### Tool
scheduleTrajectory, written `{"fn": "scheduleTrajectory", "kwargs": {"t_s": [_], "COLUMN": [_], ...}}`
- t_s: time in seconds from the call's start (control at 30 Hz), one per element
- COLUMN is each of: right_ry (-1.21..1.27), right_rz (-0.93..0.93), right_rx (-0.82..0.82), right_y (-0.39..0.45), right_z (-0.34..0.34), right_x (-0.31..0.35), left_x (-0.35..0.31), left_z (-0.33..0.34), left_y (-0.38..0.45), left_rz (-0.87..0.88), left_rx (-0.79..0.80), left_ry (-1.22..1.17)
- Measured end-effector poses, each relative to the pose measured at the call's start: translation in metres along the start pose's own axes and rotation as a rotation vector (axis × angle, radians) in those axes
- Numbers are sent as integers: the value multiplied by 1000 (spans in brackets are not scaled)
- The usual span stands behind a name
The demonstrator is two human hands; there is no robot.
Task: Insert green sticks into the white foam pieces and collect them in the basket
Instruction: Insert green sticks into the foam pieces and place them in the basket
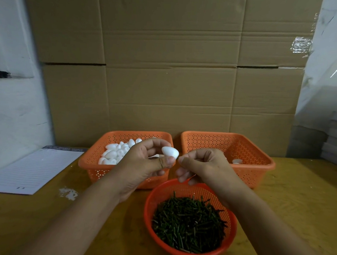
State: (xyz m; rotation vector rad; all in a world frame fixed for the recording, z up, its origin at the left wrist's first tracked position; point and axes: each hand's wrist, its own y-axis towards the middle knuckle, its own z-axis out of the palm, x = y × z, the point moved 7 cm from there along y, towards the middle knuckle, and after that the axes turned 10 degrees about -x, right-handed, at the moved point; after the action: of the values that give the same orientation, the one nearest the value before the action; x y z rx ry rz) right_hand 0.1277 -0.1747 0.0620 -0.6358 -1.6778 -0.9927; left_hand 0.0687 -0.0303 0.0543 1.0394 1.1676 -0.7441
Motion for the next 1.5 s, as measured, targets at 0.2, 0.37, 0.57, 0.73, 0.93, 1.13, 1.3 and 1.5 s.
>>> {"fn": "scheduleTrajectory", "kwargs": {"t_s": [0.2, 0.37, 0.57, 0.73, 0.93, 1.13, 1.3, 1.5], "right_ry": [27, 74, 36, -19, -61, -58, -40, 32], "right_rz": [8, -4, -8, -42, -48, -58, -35, 28], "right_rx": [-19, -75, -114, -106, -85, -69, -65, 32], "right_y": [2, 3, 4, 3, 3, 1, 1, -1], "right_z": [2, 0, -3, -1, 2, 5, 6, 10], "right_x": [-1, 1, 0, 1, 0, 3, 3, 0], "left_x": [-3, -3, -4, -5, -6, -4, -7, -8], "left_z": [-1, -3, -2, -1, 0, 0, -4, -5], "left_y": [0, 1, -1, -2, -2, -2, -1, -1], "left_rz": [12, -20, 2, 26, 25, 15, 1, -16], "left_rx": [-11, -88, -118, -123, -90, -79, -99, -88], "left_ry": [-5, -121, -79, -31, -22, -18, -103, -120]}}
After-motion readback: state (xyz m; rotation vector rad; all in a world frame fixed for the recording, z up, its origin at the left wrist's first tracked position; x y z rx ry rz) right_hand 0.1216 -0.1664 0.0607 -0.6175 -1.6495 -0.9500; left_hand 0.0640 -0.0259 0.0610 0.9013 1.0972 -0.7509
